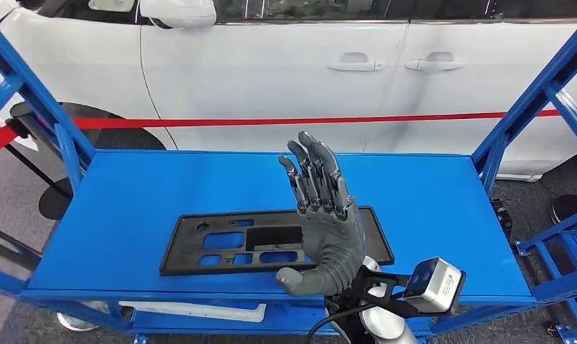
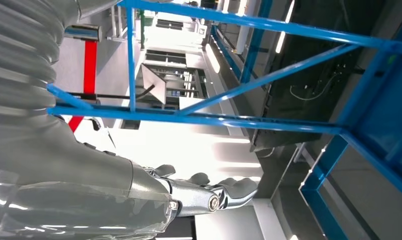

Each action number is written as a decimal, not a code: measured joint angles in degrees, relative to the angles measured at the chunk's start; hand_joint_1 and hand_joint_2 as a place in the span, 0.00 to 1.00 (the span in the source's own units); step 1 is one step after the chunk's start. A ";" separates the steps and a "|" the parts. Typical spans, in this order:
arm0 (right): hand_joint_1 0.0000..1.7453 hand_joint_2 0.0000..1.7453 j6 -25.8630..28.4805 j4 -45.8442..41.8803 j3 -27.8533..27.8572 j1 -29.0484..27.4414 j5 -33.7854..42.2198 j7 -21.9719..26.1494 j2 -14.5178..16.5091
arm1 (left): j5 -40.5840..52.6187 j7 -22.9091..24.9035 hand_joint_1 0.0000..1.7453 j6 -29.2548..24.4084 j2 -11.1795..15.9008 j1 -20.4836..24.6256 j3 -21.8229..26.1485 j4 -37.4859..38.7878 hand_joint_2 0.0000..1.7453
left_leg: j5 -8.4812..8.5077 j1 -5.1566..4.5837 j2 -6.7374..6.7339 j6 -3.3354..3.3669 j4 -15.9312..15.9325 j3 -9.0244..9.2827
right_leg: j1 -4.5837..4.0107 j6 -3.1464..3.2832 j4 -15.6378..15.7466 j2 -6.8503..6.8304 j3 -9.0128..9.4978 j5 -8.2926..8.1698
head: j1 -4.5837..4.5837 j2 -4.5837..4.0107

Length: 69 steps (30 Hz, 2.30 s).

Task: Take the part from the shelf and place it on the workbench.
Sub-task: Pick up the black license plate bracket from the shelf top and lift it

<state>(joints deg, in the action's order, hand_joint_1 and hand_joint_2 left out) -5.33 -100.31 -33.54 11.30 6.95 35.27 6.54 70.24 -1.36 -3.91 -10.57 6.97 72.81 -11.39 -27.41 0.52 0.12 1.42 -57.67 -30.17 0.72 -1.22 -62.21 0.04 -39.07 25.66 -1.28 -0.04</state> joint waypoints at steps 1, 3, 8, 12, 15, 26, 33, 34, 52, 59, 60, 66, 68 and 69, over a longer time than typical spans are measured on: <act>0.00 1.00 -0.01 0.00 0.02 0.00 0.03 -0.01 0.00 | -0.01 -0.02 0.00 -0.01 0.00 0.04 0.00 0.00 0.00 | 0.51 -0.02 -0.09 0.24 0.01 -0.58 | 0.06 -0.19 -3.02 -0.01 -1.06 2.78 | 0.01 0.00; 0.00 1.00 -0.02 0.03 0.05 0.00 0.06 -0.05 0.00 | -0.03 -0.15 0.00 -0.04 0.00 0.02 0.00 0.00 0.00 | 1.34 -0.10 -0.16 0.38 -0.03 -1.96 | 0.06 -0.50 -10.26 -0.03 -3.03 7.06 | 0.00 0.00; 0.00 1.00 1.58 0.26 0.15 0.25 -2.03 -1.72 0.00 | -0.03 -0.52 0.00 -0.65 -0.02 0.00 0.00 0.00 0.00 | 2.96 -0.37 -0.18 -0.15 -0.13 -4.18 | -0.21 0.41 -2.53 -0.04 5.60 3.49 | 0.00 0.00; 0.00 1.00 10.53 1.89 0.05 0.81 -13.64 -4.26 0.00 | -0.15 -0.77 0.00 -0.79 -0.07 0.00 0.00 0.00 0.00 | 3.94 -0.42 -0.22 -1.48 -0.04 -4.45 | -0.80 1.52 4.75 -0.06 9.75 3.39 | 0.09 0.00; 0.00 1.00 17.43 4.10 -0.64 1.23 -24.09 -6.07 0.00 | -0.34 -0.78 0.00 -0.74 -0.07 -0.01 0.00 0.00 0.00 | 1.99 -0.27 -0.13 -2.35 -2.59 -5.70 | -0.44 2.67 5.59 -0.27 9.50 2.31 | 0.11 -0.01; 0.00 1.00 30.26 13.71 -7.04 2.93 -55.13 -13.74 -0.76 | -0.97 -1.38 0.00 0.09 -0.21 -0.55 0.00 0.00 0.00 | 1.09 -0.24 -0.08 -2.09 -0.48 -1.46 | -0.93 2.44 4.41 -0.36 7.64 1.67 | 0.03 0.00; 0.00 1.00 30.93 20.71 -10.55 6.83 -62.49 -18.05 -1.65 | -0.64 -1.25 0.00 0.49 -0.74 -0.59 0.00 0.07 0.00 | 1.97 0.13 -0.26 -0.10 0.83 -1.68 | -0.48 0.46 -7.17 -0.13 1.82 7.70 | 0.27 0.00; 0.00 1.00 30.93 21.45 -10.85 6.95 -62.68 -18.21 -1.86 | -0.62 -1.22 0.00 0.50 -0.77 -0.64 0.00 0.07 0.00 | 1.98 0.12 -0.26 -0.07 0.79 -1.77 | -0.30 0.29 -10.06 -0.13 0.34 8.51 | 0.26 0.00; 0.00 1.00 21.60 31.13 -18.56 15.48 -64.47 -19.12 -6.22 | -0.08 -2.16 0.00 1.38 -1.04 -1.03 -0.16 0.11 0.00 | -3.13 0.17 -0.19 -2.81 -13.46 -8.45 | -0.49 2.80 3.77 -0.04 5.78 0.52 | 0.16 0.00; 0.00 1.00 18.95 35.93 -21.15 20.09 -61.07 -18.39 -6.99 | -0.06 -2.23 0.00 1.78 -0.97 -0.84 -0.22 0.11 0.00 | 1.69 -0.18 -0.04 -1.00 -0.50 -2.74 | -0.77 1.40 3.22 -0.01 5.25 0.58 | 0.21 0.00; 0.00 1.00 18.78 36.42 -21.30 20.59 -60.79 -18.38 -7.10 | -0.06 -2.25 0.00 1.85 -0.95 -0.86 -0.22 0.11 0.00 | 1.91 -0.05 -0.07 -0.65 -0.23 -2.68 | -0.73 1.10 2.44 0.01 4.90 1.19 | 0.26 0.00; 0.00 1.00 16.00 39.68 -22.48 22.35 -58.58 -18.27 -7.53 | -0.17 -2.25 0.00 2.25 -0.91 -0.78 -0.22 0.11 0.00 | 2.26 0.10 -0.15 -0.03 0.02 -2.80 | -0.01 -0.11 -12.06 -0.01 -2.22 6.89 | 0.41 0.00; 0.00 1.00 15.50 40.55 -22.89 23.05 -57.99 -18.26 -7.54 | -0.25 -2.22 0.00 2.30 -0.90 -0.75 -0.22 0.11 0.00 | 2.13 0.13 -0.08 -0.23 -0.24 -2.77 | 0.29 -0.11 -6.27 -0.04 0.51 3.09 | 0.41 0.00; 0.00 1.00 15.45 40.84 -23.03 23.48 -57.86 -18.26 -7.54 | -0.26 -2.22 0.00 2.31 -0.90 -0.71 -0.22 0.11 0.00 | 2.00 0.06 -0.05 -0.45 -0.42 -2.82 | 0.31 -0.01 -2.40 -0.04 2.40 1.58 | 0.42 0.00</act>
<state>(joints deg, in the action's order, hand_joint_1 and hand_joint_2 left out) 10.12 -59.47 -56.58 34.78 -50.91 17.00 -1.01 69.99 -3.58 -1.60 -11.47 6.25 72.59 -11.28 -25.42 0.58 0.07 0.97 -58.09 -32.98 1.03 -1.23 -64.61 0.00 -36.67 27.24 -0.86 -0.04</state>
